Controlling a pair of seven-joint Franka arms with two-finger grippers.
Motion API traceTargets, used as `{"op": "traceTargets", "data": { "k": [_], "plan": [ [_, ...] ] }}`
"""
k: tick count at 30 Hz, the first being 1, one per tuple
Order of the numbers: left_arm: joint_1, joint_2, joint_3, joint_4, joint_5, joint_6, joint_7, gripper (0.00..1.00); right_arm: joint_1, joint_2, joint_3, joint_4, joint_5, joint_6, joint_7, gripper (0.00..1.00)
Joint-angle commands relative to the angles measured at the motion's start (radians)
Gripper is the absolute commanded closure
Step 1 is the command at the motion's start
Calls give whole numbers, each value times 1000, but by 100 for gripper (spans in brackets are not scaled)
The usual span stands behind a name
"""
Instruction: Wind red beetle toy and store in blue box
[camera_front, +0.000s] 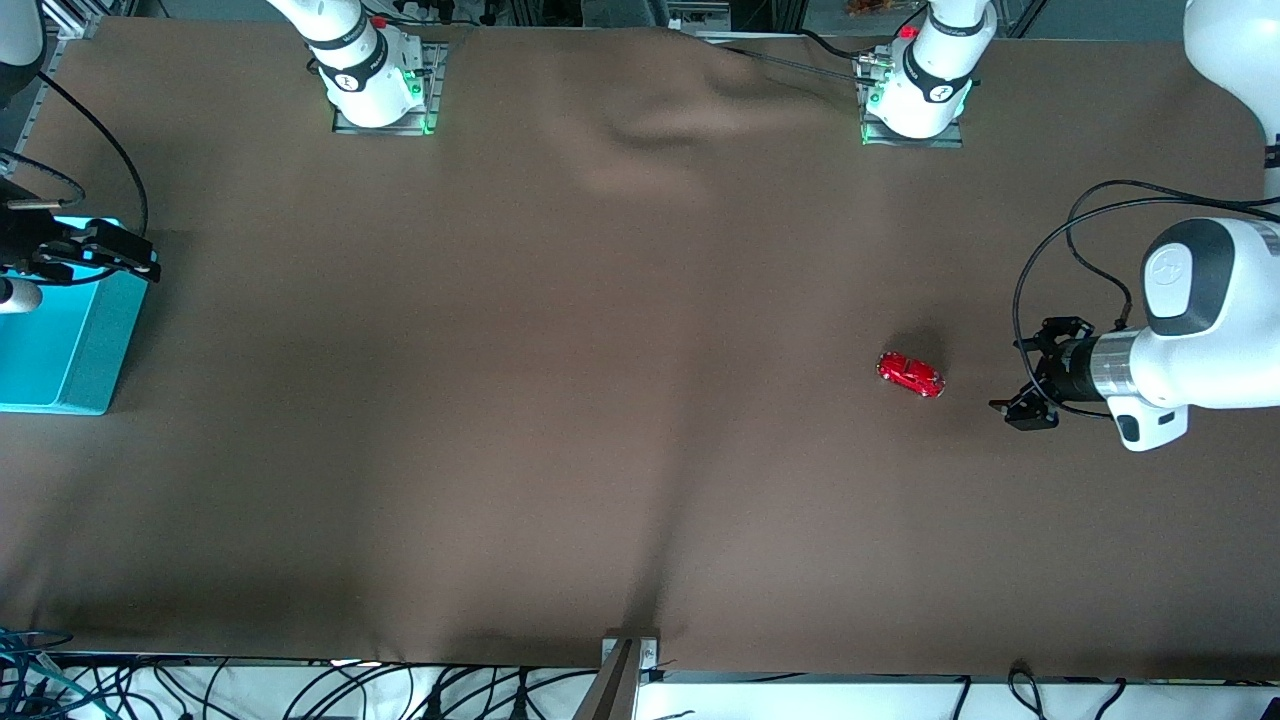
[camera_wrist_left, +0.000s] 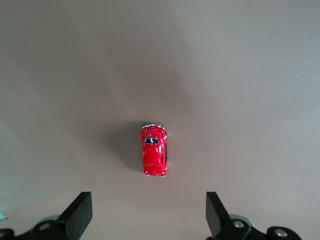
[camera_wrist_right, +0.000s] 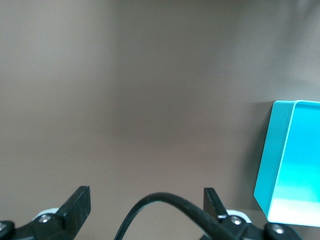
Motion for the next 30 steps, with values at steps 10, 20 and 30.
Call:
{"op": "traceTargets", "data": {
  "k": [10,20,30],
  "plan": [
    [-21,-31,-12,-220,-7,211,-75,0,-3,11,3,29,16,-7,-14,0],
    [-28,-28,-12,-320,-7,357,-130,0,-3,11,3,29,16,-7,-14,0],
    [-59,-2,-10,-402,23,498,-214,0,-2,11,3,28,16,-7,-14,0]
  ]
}}
